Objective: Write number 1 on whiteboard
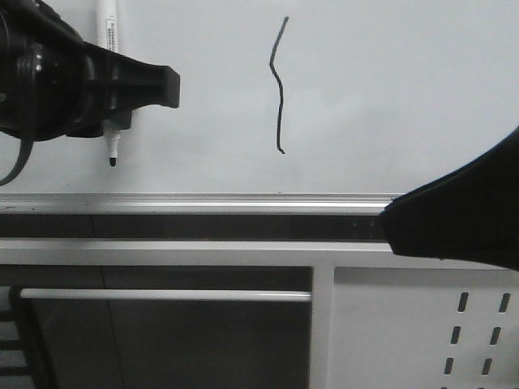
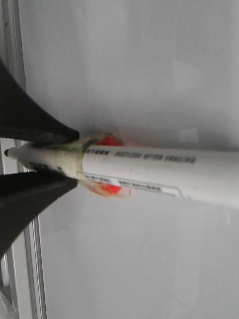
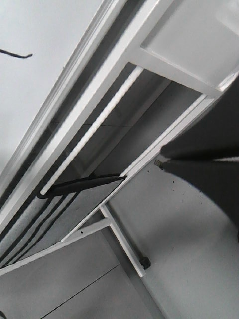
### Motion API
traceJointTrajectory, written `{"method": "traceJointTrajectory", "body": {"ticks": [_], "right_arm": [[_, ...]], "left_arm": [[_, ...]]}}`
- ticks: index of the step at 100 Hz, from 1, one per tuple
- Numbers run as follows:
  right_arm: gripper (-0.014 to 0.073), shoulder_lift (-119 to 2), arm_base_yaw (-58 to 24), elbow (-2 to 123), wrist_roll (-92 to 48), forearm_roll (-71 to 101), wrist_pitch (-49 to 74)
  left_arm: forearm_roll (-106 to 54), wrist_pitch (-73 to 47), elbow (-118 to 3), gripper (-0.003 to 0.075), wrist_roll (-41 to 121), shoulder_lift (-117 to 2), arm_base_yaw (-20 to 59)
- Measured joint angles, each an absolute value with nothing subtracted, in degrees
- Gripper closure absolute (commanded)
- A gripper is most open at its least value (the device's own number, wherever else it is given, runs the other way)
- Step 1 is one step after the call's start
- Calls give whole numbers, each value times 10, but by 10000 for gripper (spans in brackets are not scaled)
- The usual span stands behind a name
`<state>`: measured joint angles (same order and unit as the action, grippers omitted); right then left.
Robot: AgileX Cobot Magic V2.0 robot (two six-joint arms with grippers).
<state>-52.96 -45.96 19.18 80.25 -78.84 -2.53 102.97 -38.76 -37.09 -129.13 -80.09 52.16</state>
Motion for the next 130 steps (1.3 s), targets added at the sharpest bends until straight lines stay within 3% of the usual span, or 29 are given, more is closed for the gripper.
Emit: {"method": "traceJointTrajectory", "body": {"ticks": [26, 38, 76, 130], "right_arm": [[665, -530, -460, 192, 801, -788, -25], [665, -530, -460, 192, 801, -788, -25], [665, -530, -460, 192, 803, -788, -25], [665, -530, -460, 192, 803, -788, -24]], "left_arm": [[1030, -394, -372, 423, -1289, -802, 518], [1030, -403, -372, 351, -1289, -802, 518], [1030, -402, -372, 276, -1289, -802, 518], [1030, -471, -372, 276, -1253, -785, 601]]}}
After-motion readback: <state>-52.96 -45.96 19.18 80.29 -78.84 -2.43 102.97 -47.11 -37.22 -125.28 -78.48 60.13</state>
